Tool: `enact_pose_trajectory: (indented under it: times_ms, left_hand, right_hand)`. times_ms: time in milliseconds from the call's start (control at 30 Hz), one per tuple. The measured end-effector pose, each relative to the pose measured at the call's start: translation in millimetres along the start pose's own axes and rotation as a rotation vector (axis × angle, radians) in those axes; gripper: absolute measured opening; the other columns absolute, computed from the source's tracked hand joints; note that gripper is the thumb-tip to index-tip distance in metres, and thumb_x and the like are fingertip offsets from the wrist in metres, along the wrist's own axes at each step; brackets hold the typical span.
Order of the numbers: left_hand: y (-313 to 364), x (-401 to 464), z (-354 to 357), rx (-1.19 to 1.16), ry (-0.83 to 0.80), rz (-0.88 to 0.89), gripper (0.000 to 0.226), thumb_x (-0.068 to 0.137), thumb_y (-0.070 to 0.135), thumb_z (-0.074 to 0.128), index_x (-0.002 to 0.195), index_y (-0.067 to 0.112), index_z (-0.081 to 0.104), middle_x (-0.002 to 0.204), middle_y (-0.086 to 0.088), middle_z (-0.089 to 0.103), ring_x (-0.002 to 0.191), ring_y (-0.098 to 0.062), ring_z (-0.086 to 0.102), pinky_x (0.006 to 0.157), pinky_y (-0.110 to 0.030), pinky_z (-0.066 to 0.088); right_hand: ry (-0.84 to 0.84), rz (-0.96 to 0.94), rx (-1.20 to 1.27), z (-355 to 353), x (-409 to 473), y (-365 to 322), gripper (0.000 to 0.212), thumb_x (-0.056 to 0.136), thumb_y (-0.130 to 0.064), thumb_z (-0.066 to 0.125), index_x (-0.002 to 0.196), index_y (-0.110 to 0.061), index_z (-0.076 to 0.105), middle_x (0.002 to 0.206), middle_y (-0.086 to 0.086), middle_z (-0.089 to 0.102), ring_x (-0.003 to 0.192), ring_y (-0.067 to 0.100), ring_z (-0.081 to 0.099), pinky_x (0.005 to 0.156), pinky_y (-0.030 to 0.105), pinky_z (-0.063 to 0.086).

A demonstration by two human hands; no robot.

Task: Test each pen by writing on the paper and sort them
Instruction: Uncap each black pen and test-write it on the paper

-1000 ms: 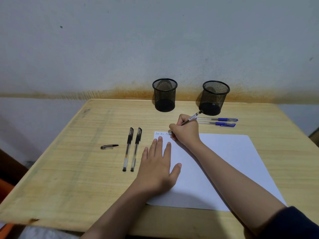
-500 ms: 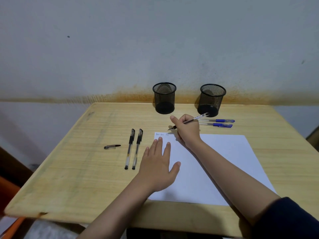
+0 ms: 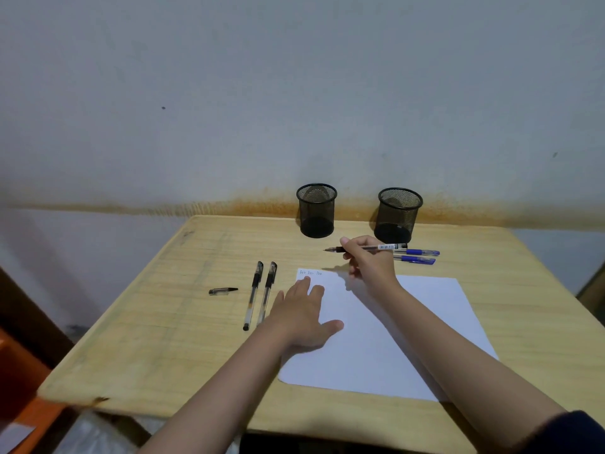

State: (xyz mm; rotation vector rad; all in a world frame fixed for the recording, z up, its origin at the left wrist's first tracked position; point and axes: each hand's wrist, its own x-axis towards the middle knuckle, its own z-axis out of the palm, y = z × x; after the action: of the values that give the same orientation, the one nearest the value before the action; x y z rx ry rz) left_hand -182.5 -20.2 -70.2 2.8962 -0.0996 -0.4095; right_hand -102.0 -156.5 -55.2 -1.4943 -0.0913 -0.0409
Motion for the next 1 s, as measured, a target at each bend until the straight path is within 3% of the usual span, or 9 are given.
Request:
enact_pose_trajectory:
  times_ms: [100, 200, 300, 400, 600, 733, 867, 1000]
  left_hand:
    - [-3.9, -5.7, 1.8, -0.17, 0.072, 0.01, 0.08, 0.085, 0.061, 0.044, 0.147, 0.018, 0.015, 0.16, -0.003, 0.002, 0.147, -0.019, 0.001, 0.117, -0.052, -0.001]
    - [-12.3, -15.8, 0.0, -0.45, 0.252, 0.024, 0.07, 0.087, 0.051, 0.052, 0.144, 0.02, 0.026, 0.157, 0.005, 0.019, 0.143, -0.012, 0.019, 0.118, -0.051, 0.004]
    - [-38.9, -25.0, -7.3, -0.571, 0.507, -0.037, 0.05, 0.087, 0.036, 0.058, 0.134, 0.022, 0.045, 0.147, 0.003, 0.039, 0.133, -0.015, 0.04, 0.115, -0.049, 0.021]
    - [-75.7, -35.6, -15.3, -0.572, 0.65, -0.172, 0.036, 0.087, 0.017, 0.058, 0.124, 0.015, 0.056, 0.136, -0.002, 0.052, 0.121, -0.02, 0.052, 0.106, -0.043, 0.037]
    - [-126.8, -45.3, -7.4, -0.317, 0.581, -0.355, 0.035, 0.087, 0.01, 0.054, 0.12, 0.017, 0.061, 0.126, -0.002, 0.059, 0.117, -0.026, 0.05, 0.097, -0.046, 0.043]
    - [-127.1, -47.3, -7.9, -0.41, 0.701, -0.332, 0.017, 0.086, 0.013, 0.062, 0.1, 0.015, 0.071, 0.104, -0.002, 0.069, 0.095, -0.021, 0.06, 0.079, -0.038, 0.051]
    - [-113.1, -51.8, -17.9, -0.617, 0.748, -0.27, 0.013, 0.086, 0.011, 0.062, 0.094, 0.013, 0.072, 0.089, 0.001, 0.068, 0.073, -0.006, 0.057, 0.059, -0.017, 0.039]
    - [-88.7, -59.7, -25.2, -0.858, 0.761, -0.204, 0.013, 0.085, 0.011, 0.063, 0.086, 0.02, 0.073, 0.08, 0.0, 0.069, 0.072, -0.017, 0.063, 0.059, -0.025, 0.043]
  right_hand:
    - [-0.028, -0.035, -0.018, 0.4, -6.9, -1.3, 0.015, 0.087, -0.02, 0.067, 0.074, -0.012, 0.063, 0.067, 0.006, 0.062, 0.045, 0.012, 0.049, 0.042, 0.023, 0.045]
    - [-0.081, -0.032, 0.051, 4.9, -14.9, -3.4, 0.015, 0.088, -0.017, 0.065, 0.074, -0.009, 0.063, 0.065, 0.007, 0.062, 0.042, 0.011, 0.048, 0.04, 0.023, 0.042]
    - [-0.135, -0.019, 0.097, 10.7, -21.4, -4.0, 0.014, 0.089, -0.012, 0.062, 0.079, -0.003, 0.064, 0.068, 0.009, 0.064, 0.041, 0.013, 0.046, 0.039, 0.023, 0.04]
    - [-0.181, -0.018, 0.068, 16.1, -28.5, -3.2, 0.013, 0.09, -0.01, 0.059, 0.087, 0.0, 0.067, 0.072, 0.01, 0.067, 0.045, 0.014, 0.046, 0.042, 0.024, 0.041]
    - [-0.241, -0.046, 0.027, 27.8, -40.4, 1.2, 0.013, 0.089, -0.003, 0.058, 0.077, -0.007, 0.061, 0.072, 0.012, 0.07, 0.038, 0.012, 0.042, 0.04, 0.022, 0.039]
    - [-0.288, -0.054, 0.014, 31.4, -48.7, -0.5, 0.011, 0.087, -0.004, 0.062, 0.077, -0.006, 0.062, 0.073, 0.012, 0.071, 0.038, 0.011, 0.044, 0.04, 0.022, 0.04]
    - [-0.308, -0.078, 0.006, 32.3, -55.8, -4.0, 0.009, 0.084, -0.007, 0.067, 0.076, -0.009, 0.066, 0.071, 0.007, 0.072, 0.043, 0.012, 0.048, 0.041, 0.023, 0.042]
    - [-0.319, -0.112, 0.024, 35.6, -60.9, -11.9, 0.007, 0.084, -0.007, 0.067, 0.077, -0.009, 0.068, 0.071, 0.007, 0.071, 0.045, 0.012, 0.048, 0.042, 0.024, 0.042]
